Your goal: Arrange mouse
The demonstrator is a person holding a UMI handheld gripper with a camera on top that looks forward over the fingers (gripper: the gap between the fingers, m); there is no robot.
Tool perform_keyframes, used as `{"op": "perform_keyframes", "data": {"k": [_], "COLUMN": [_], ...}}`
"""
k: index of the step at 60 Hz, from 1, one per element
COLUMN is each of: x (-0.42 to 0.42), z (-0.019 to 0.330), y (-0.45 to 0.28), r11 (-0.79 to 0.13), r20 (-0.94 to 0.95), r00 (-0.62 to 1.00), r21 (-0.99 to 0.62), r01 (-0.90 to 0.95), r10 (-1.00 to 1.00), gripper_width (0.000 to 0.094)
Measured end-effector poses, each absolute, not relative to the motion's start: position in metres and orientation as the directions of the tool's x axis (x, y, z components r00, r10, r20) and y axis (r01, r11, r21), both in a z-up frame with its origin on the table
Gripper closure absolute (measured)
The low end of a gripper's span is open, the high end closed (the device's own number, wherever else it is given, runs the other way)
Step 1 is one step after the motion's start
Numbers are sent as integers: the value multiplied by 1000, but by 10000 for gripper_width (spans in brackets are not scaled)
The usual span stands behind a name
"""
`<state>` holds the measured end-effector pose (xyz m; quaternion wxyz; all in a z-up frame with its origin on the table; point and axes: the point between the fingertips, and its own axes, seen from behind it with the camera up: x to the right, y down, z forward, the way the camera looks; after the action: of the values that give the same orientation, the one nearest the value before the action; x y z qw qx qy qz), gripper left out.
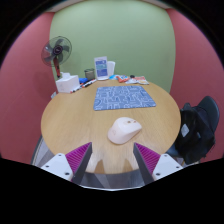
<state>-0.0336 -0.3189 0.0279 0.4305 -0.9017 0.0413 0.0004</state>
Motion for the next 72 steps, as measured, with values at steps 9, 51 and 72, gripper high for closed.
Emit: {"op": "perform_keyframes", "data": {"k": [9,51,72], "x": [-10,5,-19], "z": [9,-7,118], "y": [-274,-196,-160], "r11": [-632,-674,-580], "r20": [-55,33,-33], "r00": [992,996,993], "r21": [-767,-738,-813], "r01": [-112,-30,42], "r10": [-110,-81,117], "gripper_width": [94,507,534]}}
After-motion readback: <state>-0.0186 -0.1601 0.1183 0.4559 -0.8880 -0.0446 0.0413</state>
